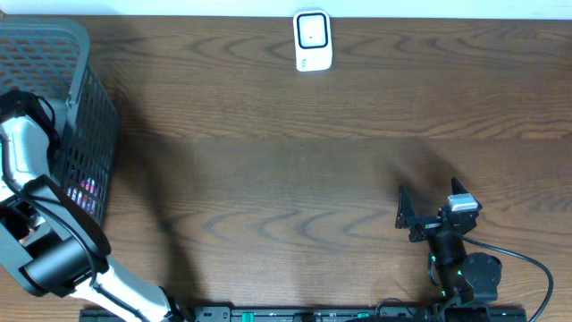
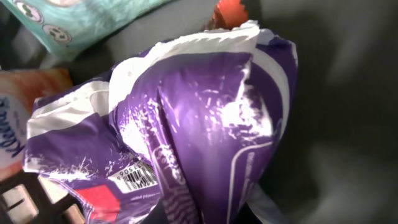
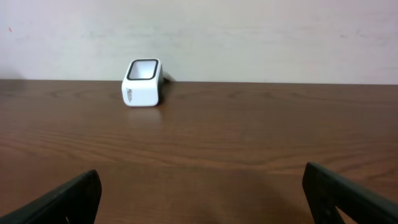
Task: Scan the item barcode
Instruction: 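Grasp the purple snack package in the basket with the left gripper, then lift the purple package out and place it on the table centre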
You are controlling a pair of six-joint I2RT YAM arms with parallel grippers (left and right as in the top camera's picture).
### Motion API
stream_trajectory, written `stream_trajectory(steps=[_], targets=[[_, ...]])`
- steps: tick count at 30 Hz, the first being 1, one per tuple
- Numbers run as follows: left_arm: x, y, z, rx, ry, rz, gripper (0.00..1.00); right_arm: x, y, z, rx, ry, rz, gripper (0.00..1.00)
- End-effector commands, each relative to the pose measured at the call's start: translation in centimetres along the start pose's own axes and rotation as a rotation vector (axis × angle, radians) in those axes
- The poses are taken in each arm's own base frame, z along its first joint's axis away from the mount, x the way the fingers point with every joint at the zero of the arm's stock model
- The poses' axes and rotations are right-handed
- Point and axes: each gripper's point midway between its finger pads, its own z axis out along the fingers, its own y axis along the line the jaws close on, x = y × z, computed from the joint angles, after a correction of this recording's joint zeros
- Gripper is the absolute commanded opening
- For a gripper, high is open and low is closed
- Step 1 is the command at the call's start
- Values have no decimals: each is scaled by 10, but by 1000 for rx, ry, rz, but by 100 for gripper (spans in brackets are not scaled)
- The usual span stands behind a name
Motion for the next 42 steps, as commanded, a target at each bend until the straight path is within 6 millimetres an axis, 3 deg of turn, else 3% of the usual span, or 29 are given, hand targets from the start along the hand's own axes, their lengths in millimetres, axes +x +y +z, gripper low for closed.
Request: stream_trajectory(steps=[1,4,7,11,12,15,19,21,26,29,33,36,42], targets=[[-17,-8,-44,125,-54,-21,7,1,0,0,4,3,10,99],[-35,-16,-102,287,-158,-69,7,1,0,0,4,3,10,99],[-50,-12,-176,465,-303,-162,7,1,0,0,4,3,10,99],[-50,22,-292,694,-607,-219,7,1,-1,0,5,3,10,99],[-46,30,-310,726,-654,-227,7,1,-1,0,5,3,10,99],[-20,47,-359,856,-738,-254,8,1,-1,0,5,3,10,99],[44,24,-418,1145,-725,-41,7,1,0,0,4,3,10,99],[79,7,-439,1248,-707,107,7,1,-1,0,5,3,10,99],[158,-30,-452,1328,-656,484,7,1,-1,0,5,3,10,99],[206,-51,-442,1327,-573,695,7,1,-1,0,5,3,10,99],[255,-76,-423,1294,-478,916,7,1,-1,0,5,3,10,99],[272,-96,-405,1210,-447,981,7,1,-1,0,5,3,10,99],[283,-143,-351,927,-466,1043,7,1,-1,0,5,3,10,99]])
